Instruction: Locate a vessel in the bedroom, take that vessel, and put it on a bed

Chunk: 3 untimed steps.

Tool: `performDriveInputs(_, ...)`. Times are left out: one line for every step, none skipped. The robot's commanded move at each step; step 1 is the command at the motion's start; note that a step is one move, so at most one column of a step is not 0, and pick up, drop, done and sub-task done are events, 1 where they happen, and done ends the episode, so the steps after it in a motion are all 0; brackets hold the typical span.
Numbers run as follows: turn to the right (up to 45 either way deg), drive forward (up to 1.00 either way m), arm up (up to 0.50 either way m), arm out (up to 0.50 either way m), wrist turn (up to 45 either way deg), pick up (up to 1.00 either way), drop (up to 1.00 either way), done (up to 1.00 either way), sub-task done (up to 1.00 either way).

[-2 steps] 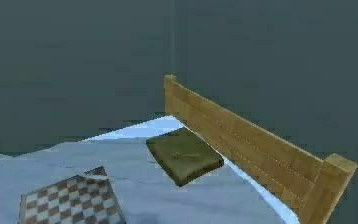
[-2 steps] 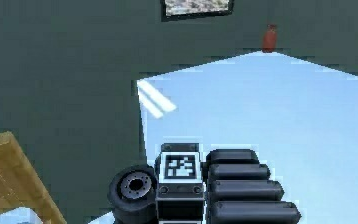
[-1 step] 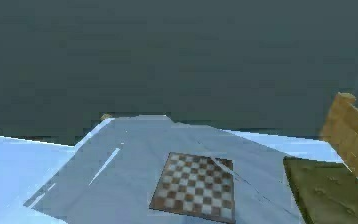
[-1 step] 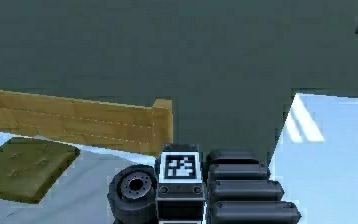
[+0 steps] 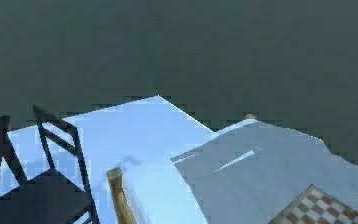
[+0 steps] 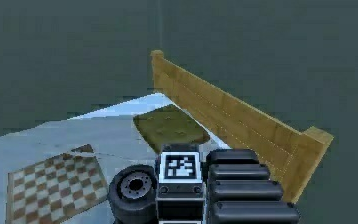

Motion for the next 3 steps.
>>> performDriveInputs(-24.0, 0.00, 0.00, 0.00, 0.0, 0.00, 0.00, 0.00, 0.00)
performDriveInputs(0.0, 0.00, 0.00, 0.48, 0.0, 0.00, 0.00, 0.00, 0.00)
performDriveInputs(0.0, 0.00, 0.00, 0.00, 45.0, 0.00, 0.00, 0.00, 0.00)
